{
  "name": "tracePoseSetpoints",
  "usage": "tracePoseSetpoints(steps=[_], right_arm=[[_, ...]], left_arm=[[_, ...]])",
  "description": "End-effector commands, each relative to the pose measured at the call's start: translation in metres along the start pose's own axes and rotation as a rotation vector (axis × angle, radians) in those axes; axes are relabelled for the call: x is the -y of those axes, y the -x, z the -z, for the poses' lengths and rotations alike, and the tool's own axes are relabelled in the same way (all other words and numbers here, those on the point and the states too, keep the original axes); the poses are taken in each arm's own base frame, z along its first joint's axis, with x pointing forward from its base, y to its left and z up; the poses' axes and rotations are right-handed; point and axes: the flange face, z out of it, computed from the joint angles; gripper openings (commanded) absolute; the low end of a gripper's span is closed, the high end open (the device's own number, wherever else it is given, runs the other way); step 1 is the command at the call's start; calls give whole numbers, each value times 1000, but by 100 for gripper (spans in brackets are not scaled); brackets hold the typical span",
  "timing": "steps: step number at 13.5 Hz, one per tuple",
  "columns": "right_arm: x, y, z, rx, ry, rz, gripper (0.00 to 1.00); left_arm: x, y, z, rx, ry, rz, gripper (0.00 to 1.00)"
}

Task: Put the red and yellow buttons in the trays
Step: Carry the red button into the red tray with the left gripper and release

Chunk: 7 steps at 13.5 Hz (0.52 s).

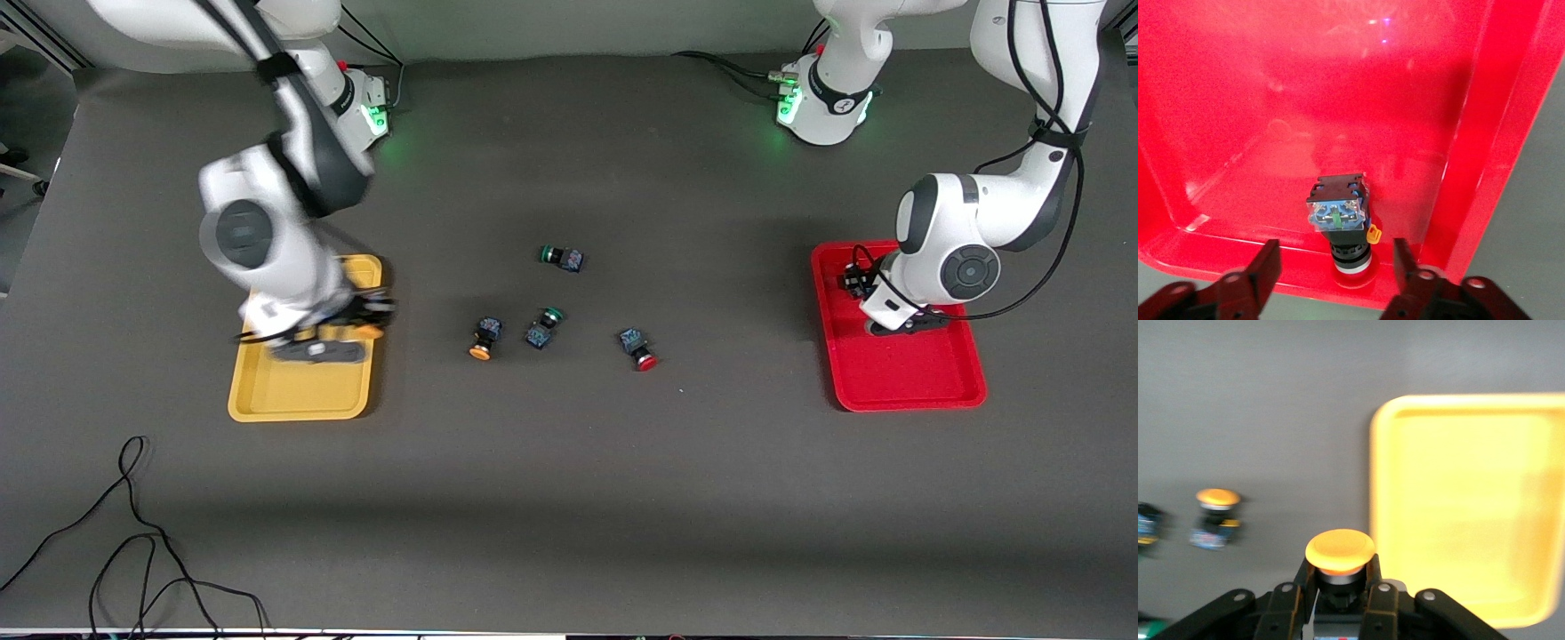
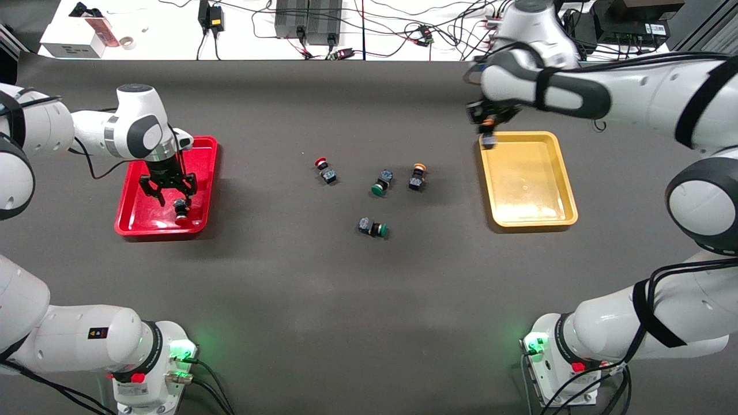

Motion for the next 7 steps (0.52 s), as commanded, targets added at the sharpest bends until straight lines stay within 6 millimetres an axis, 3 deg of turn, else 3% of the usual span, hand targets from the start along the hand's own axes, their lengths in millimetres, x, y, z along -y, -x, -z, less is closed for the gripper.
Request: tracePoseSetpoints(steps=[1,3,5,7], right_arm=[[-81,3,-30,0,-47,121,16],[-131,-1,-68,2,-72,149,16],[-164,-4,-115,-14,-59,172,16],[-177,-8,-159,-3,-51,174,16]], left_arm=[[-33,-6,55,16,-18,23,100],[-87,-12,96,18,-31,63,100],[-151,-24,127,28,-6,129,100],[-232,-43,151,39,60,240,100]])
